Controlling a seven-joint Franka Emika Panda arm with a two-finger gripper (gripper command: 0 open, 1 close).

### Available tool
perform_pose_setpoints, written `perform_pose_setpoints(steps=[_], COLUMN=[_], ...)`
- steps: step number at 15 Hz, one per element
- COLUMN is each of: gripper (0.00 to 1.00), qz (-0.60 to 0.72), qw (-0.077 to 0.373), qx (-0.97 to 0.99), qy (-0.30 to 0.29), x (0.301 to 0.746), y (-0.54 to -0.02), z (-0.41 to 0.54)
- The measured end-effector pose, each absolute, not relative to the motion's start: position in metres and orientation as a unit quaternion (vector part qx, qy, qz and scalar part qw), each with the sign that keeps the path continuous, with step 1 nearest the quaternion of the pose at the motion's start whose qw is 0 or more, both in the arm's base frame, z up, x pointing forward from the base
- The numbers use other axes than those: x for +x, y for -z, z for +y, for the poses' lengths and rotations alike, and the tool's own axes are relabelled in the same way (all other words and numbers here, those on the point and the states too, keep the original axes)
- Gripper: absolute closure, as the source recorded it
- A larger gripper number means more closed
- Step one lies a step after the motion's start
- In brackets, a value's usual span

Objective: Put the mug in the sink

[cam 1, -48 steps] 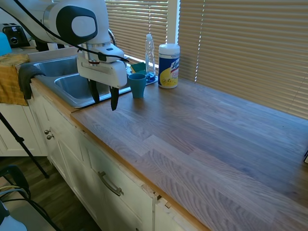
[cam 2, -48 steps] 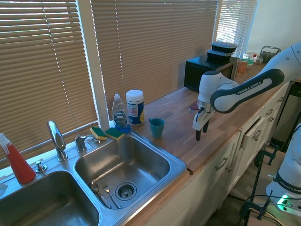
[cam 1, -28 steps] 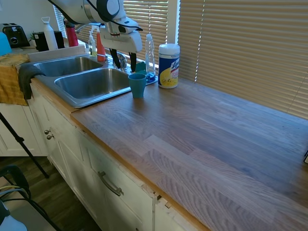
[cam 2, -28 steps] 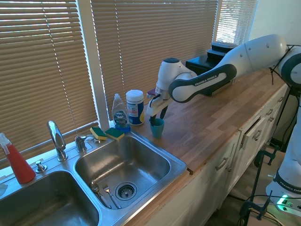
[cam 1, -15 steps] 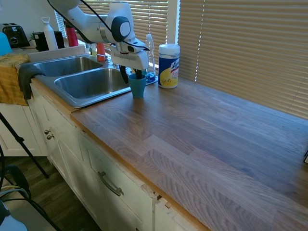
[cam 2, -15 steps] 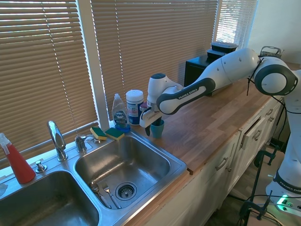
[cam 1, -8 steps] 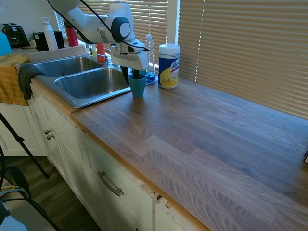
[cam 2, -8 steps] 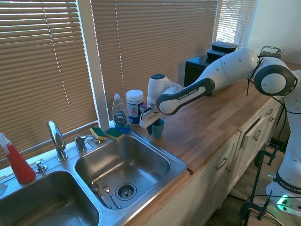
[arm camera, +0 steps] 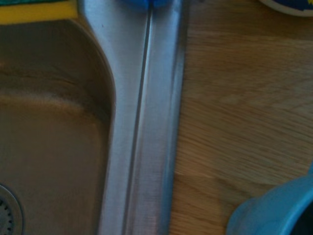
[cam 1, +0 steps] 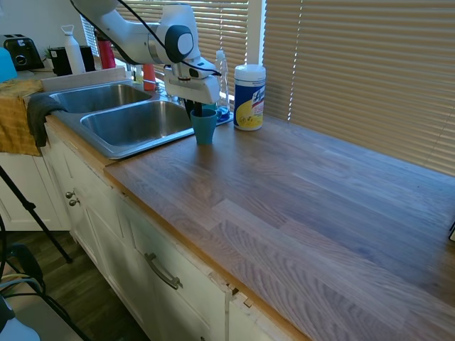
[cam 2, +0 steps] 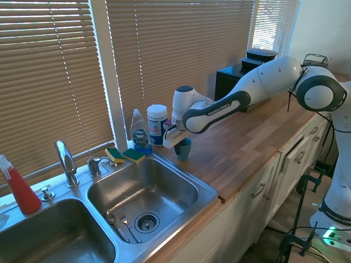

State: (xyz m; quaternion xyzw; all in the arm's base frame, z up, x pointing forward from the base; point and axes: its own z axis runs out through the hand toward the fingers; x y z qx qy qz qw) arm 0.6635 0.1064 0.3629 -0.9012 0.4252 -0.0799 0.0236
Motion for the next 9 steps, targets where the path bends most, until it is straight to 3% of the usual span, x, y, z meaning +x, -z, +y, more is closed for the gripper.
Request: perform_pose_setpoints(steps=[4,9], gripper=[1.0,1.0], qz=[0.416,0.388], qw=[0.027,0.024], qx=[-0.905,-0.914], qy=[0.083,0.116], x=[0.661,0.642], y=[-0.368,-0.416], z=[0.12,0.184])
